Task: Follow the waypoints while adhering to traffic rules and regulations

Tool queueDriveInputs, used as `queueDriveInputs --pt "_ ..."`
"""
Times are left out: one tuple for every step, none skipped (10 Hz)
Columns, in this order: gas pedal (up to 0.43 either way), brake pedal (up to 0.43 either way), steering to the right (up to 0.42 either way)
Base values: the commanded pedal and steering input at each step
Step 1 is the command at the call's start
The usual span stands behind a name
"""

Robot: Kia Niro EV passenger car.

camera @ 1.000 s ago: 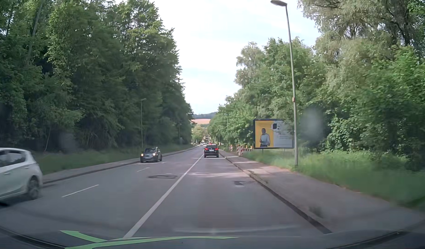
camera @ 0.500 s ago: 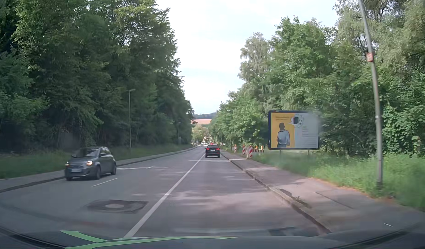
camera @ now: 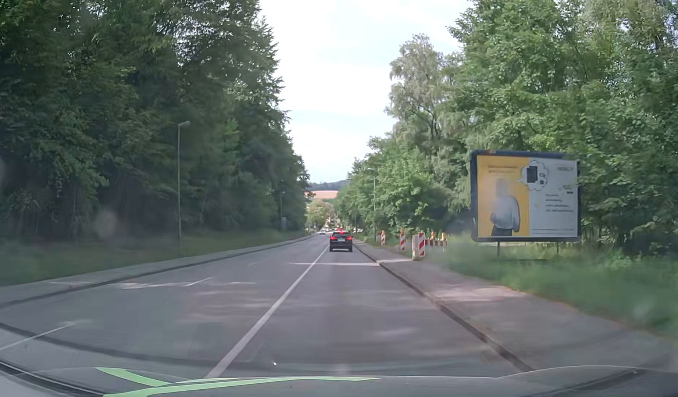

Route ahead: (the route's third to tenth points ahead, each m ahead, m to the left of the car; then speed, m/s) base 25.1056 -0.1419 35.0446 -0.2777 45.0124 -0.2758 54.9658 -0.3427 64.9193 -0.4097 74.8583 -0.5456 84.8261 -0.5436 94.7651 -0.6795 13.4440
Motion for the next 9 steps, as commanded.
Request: queueDriveInputs --pt "0.0 0.043 -0.001" --pt "0.0 0.049 -0.001" --pt "0.0 0.049 -0.001" --pt "0.0 0.049 -0.001" --pt "0.0 0.049 -0.001" --pt "0.0 0.049 -0.001" --pt "0.0 0.049 -0.001" --pt "0.0 0.055 -0.001" --pt "0.0 0.055 -0.001"
